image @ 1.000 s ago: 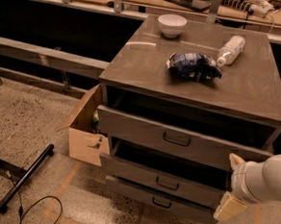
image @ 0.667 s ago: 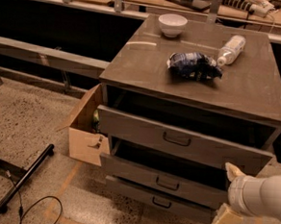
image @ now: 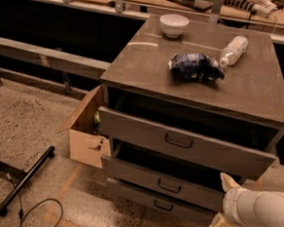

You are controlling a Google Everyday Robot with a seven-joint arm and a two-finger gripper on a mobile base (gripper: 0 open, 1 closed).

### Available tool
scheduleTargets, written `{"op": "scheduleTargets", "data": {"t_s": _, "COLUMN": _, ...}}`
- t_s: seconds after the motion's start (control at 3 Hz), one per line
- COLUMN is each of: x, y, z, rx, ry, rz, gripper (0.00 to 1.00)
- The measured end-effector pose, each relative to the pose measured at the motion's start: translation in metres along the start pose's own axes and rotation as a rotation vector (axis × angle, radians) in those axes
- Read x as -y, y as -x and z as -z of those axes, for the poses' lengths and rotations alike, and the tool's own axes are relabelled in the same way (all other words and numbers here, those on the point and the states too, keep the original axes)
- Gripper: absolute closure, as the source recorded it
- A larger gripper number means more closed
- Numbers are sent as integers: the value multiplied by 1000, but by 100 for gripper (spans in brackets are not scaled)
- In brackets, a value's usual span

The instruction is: Open bottom drawer

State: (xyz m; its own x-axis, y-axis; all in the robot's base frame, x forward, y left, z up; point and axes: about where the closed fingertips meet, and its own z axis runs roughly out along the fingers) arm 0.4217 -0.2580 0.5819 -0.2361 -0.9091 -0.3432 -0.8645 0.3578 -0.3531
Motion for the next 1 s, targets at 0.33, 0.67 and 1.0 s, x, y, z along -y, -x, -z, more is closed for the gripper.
{"op": "scheduleTargets", "data": {"t_s": 0.33, "x": -10, "y": -8, "z": -11, "rx": -5, "ry": 10, "rz": -2, "gripper": 0}}
{"op": "scheduleTargets", "data": {"t_s": 0.67, "x": -27, "y": -19, "z": -44, "rx": 32, "ry": 34, "rz": 22, "gripper": 0}}
{"op": "scheduleTargets", "data": {"t_s": 1.0, "x": -50, "y": -28, "z": -90, "rx": 112, "ry": 80, "rz": 38, "gripper": 0}}
